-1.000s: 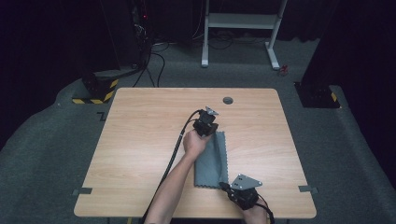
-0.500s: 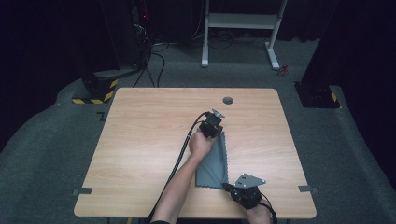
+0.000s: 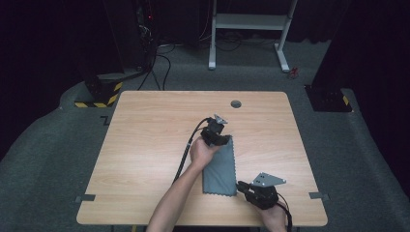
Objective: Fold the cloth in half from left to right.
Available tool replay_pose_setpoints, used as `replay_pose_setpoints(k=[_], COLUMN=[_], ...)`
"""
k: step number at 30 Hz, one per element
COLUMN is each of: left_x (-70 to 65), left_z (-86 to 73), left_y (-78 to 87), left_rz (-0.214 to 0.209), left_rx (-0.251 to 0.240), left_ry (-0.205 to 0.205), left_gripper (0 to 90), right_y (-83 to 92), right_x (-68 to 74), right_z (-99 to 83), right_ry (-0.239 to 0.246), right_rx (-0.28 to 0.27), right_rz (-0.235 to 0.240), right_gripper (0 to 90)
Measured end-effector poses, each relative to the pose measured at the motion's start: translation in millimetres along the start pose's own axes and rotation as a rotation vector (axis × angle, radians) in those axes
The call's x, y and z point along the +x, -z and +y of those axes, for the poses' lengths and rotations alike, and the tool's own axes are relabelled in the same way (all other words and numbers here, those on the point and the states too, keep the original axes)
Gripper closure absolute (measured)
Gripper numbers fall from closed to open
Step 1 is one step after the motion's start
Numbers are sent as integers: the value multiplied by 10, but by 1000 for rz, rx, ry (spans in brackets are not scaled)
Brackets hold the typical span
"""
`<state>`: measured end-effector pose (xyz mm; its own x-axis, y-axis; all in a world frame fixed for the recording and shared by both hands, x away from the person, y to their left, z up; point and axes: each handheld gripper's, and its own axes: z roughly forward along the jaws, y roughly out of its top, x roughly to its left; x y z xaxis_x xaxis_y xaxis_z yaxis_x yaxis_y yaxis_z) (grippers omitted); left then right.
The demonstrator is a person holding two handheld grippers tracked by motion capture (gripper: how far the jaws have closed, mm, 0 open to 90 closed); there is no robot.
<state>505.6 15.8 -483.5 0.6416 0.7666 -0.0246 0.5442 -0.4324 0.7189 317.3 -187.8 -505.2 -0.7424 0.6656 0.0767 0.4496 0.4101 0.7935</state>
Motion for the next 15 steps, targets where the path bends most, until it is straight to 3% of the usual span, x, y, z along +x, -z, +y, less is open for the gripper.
replay_pose_setpoints(k=[1,8,12,15], left_x=[24,173,167,86], left_z=[-82,-469,-591,-748], left_y=[76,330,432,550], left_rz=[9,37,28,9], left_rx=[4,3,-16,-25], left_ry=[-15,20,29,12], left_gripper=[528,496,492,473], right_y=[-18,-275,-409,-611], right_x=[-44,-363,-453,-527], right_z=[31,279,389,543], right_ry=[-1,-29,-32,-25], right_rx=[-2,28,42,72], right_rz=[-12,-80,-107,-133], right_gripper=[809,806,805,805])
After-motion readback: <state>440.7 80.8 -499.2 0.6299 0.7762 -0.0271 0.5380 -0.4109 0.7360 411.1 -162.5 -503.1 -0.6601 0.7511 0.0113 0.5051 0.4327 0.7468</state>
